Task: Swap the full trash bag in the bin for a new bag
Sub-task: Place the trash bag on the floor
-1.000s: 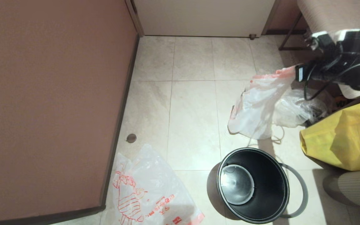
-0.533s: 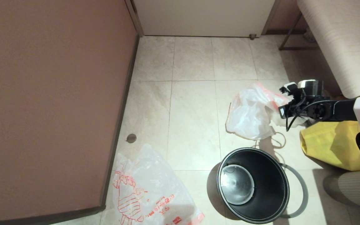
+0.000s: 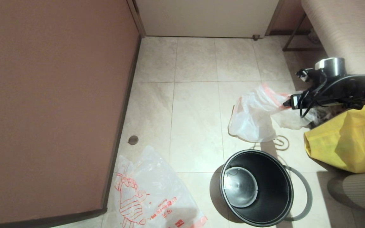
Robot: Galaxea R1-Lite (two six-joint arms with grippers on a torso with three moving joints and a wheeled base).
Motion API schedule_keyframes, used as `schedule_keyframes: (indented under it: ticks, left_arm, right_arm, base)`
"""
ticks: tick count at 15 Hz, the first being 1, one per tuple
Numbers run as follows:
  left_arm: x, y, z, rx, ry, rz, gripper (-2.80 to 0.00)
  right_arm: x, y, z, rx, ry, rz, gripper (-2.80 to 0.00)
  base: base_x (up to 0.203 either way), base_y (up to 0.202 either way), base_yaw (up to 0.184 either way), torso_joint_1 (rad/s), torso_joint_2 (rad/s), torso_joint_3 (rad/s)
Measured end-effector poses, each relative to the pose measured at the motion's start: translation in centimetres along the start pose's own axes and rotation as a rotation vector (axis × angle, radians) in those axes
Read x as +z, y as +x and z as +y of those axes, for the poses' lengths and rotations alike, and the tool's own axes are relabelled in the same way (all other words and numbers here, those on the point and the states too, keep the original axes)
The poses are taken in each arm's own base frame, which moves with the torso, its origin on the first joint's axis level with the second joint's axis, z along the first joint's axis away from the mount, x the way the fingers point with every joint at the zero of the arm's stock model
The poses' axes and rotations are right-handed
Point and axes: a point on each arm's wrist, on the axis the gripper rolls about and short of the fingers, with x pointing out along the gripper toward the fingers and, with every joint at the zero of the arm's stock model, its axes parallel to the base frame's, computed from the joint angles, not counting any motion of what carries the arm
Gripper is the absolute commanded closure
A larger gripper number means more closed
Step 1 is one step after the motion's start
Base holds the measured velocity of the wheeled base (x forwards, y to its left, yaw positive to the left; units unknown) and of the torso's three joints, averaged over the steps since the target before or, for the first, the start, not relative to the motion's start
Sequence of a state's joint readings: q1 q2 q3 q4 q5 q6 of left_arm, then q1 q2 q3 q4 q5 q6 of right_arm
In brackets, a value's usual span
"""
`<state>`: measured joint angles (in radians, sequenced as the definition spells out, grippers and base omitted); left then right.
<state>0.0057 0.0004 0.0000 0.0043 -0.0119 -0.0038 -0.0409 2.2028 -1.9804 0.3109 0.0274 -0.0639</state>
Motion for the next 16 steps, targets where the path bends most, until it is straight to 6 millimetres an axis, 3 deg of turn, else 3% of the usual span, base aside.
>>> schedule_keyframes:
  ticks: [4, 8, 10, 12, 14, 16]
  left_arm:
    - [0.0, 0.0, 0.0, 0.000, 0.000, 0.000, 0.00]
    - [0.0, 0.0, 0.0, 0.000, 0.000, 0.000, 0.00]
    - [0.0, 0.0, 0.0, 0.000, 0.000, 0.000, 0.00]
    - [0.0, 0.0, 0.0, 0.000, 0.000, 0.000, 0.00]
    - [0.0, 0.0, 0.0, 0.000, 0.000, 0.000, 0.00]
    - [0.0, 0.0, 0.0, -0.001, 0.000, 0.000, 0.00]
  right_arm:
    - [1.2, -4.3, -0.3, 0.135, 0.351, 0.032, -2.80]
    - [1.0, -4.6, -1.4, 0.106, 0.688, 0.054, -2.80]
    - [0.1, -3.7, -1.4, 0.016, 0.671, 0.097, -2.80]
    - [-1.1, -2.1, -1.6, -0.187, 0.487, 0.117, -2.80]
    - [-1.2, -0.6, -2.2, -0.415, 0.377, 0.040, -2.80]
    - [-1.1, 0.7, -2.4, -0.529, 0.444, -0.081, -2.80]
  base:
    - [0.000, 0.000, 0.000, 0.000, 0.00, 0.000]
    - [0.000, 0.000, 0.000, 0.000, 0.00, 0.000]
    - [0.000, 0.000, 0.000, 0.000, 0.00, 0.000]
    - [0.000, 0.000, 0.000, 0.000, 0.00, 0.000]
    - [0.000, 0.000, 0.000, 0.000, 0.00, 0.000]
    - [0.000, 0.000, 0.000, 0.000, 0.00, 0.000]
